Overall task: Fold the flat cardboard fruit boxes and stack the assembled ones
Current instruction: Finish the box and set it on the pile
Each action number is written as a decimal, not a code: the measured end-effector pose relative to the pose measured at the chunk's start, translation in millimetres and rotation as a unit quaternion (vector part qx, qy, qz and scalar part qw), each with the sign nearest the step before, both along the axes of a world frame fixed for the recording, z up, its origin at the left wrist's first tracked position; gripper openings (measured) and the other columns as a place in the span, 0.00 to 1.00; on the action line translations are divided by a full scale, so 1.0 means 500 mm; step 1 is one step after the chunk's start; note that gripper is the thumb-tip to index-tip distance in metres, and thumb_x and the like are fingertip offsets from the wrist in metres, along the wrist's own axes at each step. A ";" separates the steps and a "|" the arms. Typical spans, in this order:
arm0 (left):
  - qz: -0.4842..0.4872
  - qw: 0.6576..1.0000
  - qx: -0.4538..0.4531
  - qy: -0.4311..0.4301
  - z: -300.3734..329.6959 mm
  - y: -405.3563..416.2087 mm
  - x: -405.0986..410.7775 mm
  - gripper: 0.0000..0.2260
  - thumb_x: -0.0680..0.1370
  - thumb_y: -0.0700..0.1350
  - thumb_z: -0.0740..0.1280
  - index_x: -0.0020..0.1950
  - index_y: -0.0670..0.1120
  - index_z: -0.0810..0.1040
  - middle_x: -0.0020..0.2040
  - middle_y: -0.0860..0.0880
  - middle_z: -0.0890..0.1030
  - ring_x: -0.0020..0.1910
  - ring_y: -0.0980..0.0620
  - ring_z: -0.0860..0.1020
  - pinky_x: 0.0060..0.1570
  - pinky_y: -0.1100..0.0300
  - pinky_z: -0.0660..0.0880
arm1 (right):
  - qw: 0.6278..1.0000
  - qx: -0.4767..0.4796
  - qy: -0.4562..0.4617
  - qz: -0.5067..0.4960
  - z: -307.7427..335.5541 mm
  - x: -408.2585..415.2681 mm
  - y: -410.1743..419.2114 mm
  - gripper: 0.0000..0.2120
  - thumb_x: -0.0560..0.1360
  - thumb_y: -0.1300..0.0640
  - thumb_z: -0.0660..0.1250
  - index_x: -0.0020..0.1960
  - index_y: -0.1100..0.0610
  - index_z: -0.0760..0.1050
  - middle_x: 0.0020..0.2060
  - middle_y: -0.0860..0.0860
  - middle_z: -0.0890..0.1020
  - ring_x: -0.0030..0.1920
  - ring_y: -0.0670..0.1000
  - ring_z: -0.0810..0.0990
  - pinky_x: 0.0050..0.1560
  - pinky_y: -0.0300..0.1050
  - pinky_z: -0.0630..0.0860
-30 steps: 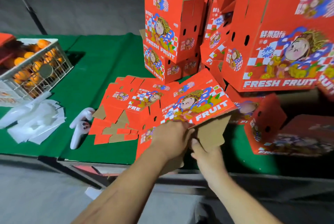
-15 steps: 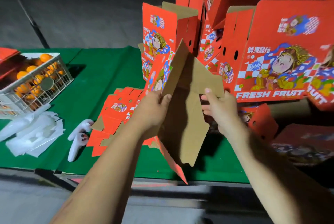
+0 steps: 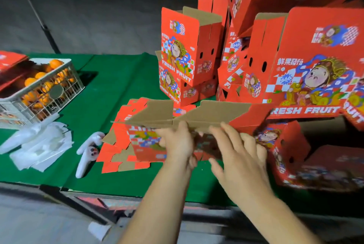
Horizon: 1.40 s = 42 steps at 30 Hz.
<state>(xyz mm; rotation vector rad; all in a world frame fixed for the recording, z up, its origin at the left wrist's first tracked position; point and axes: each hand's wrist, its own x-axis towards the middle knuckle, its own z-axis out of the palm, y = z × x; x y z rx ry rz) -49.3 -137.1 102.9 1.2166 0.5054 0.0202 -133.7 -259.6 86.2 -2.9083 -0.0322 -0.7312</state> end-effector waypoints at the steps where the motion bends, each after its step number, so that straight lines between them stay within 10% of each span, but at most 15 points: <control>1: 0.002 1.000 -0.019 -0.008 -0.009 -0.019 -0.015 0.26 0.75 0.44 0.65 0.72 0.44 0.65 0.60 0.38 0.78 0.57 0.36 0.82 0.58 0.38 0.80 | 0.999 0.023 0.013 -0.028 -0.009 0.013 -0.018 0.43 0.69 0.46 0.77 0.79 0.46 0.61 0.76 0.47 0.69 0.67 0.57 0.70 0.62 0.59 0.70; 5: -0.060 0.989 -0.126 -0.045 -0.029 -0.072 -0.060 0.27 0.75 0.43 0.69 0.71 0.52 0.63 0.67 0.38 0.77 0.56 0.42 0.83 0.51 0.48 0.83 | 0.974 0.222 0.005 0.039 -0.047 0.080 -0.103 0.21 0.71 0.64 0.77 0.63 0.53 0.80 0.67 0.50 0.78 0.66 0.55 0.77 0.63 0.48 0.73; 8: -0.015 0.994 0.075 -0.082 -0.038 0.004 -0.060 0.53 0.61 0.66 0.72 0.81 0.53 0.53 0.75 0.44 0.63 0.72 0.43 0.69 0.75 0.47 0.65 | 0.965 0.254 -0.016 0.069 -0.046 0.108 -0.168 0.12 0.71 0.64 0.77 0.46 0.47 0.83 0.44 0.42 0.84 0.48 0.47 0.84 0.50 0.41 0.77; 13: -0.065 0.922 0.303 -0.233 -0.100 0.194 0.005 0.29 0.73 0.66 0.65 0.72 0.57 0.72 0.74 0.50 0.68 0.75 0.58 0.65 0.79 0.51 0.58 | 0.948 0.313 -0.047 -0.040 -0.021 0.104 -0.232 0.11 0.69 0.38 0.71 0.48 0.37 0.74 0.36 0.38 0.83 0.37 0.36 0.80 0.36 0.30 0.72; 18: -0.183 0.879 0.349 -0.267 -0.120 0.234 0.047 0.30 0.73 0.69 0.70 0.71 0.60 0.70 0.67 0.57 0.73 0.69 0.53 0.73 0.73 0.46 0.68 | 0.932 0.361 -0.029 -0.030 -0.050 0.099 -0.206 0.13 0.74 0.55 0.78 0.39 0.50 0.73 0.24 0.37 0.77 0.29 0.32 0.75 0.32 0.24 0.66; 23: -0.265 0.824 0.423 -0.268 -0.114 0.225 0.052 0.31 0.75 0.63 0.70 0.72 0.50 0.68 0.63 0.49 0.74 0.66 0.50 0.71 0.72 0.44 0.68 | 0.969 0.240 0.017 -0.053 -0.077 0.093 -0.204 0.22 0.76 0.44 0.74 0.32 0.49 0.65 0.28 0.44 0.72 0.33 0.53 0.75 0.33 0.43 0.64; 27: -0.233 0.818 0.445 -0.281 -0.119 0.218 0.033 0.39 0.76 0.56 0.74 0.80 0.47 0.57 0.71 0.47 0.66 0.74 0.48 0.64 0.78 0.49 0.60 | 0.946 0.310 0.094 -0.004 -0.085 0.092 -0.216 0.18 0.78 0.42 0.69 0.40 0.56 0.74 0.31 0.49 0.81 0.37 0.50 0.83 0.40 0.52 0.77; 32: -0.300 0.839 0.352 -0.286 -0.118 0.208 -0.002 0.32 0.75 0.57 0.73 0.74 0.55 0.63 0.72 0.46 0.67 0.75 0.45 0.68 0.77 0.47 0.64 | 0.953 0.301 -0.008 0.001 -0.044 0.065 -0.241 0.21 0.81 0.47 0.68 0.36 0.53 0.62 0.26 0.45 0.72 0.30 0.46 0.73 0.35 0.49 0.68; 36: -0.256 0.798 0.417 -0.352 -0.120 0.163 -0.033 0.22 0.79 0.40 0.71 0.66 0.59 0.69 0.78 0.44 0.57 0.78 0.66 0.55 0.70 0.76 0.57 | 0.949 0.314 0.029 -0.016 -0.059 0.034 -0.267 0.23 0.80 0.37 0.61 0.37 0.52 0.64 0.32 0.49 0.70 0.37 0.55 0.73 0.45 0.50 0.69; 42: -0.158 0.844 0.362 -0.363 -0.135 0.115 -0.030 0.09 0.80 0.34 0.69 0.53 0.47 0.80 0.80 0.47 0.57 0.80 0.53 0.61 0.77 0.56 0.60 | 0.944 0.320 0.077 -0.042 -0.106 0.027 -0.294 0.32 0.64 0.25 0.69 0.57 0.44 0.64 0.48 0.46 0.76 0.48 0.46 0.78 0.48 0.45 0.77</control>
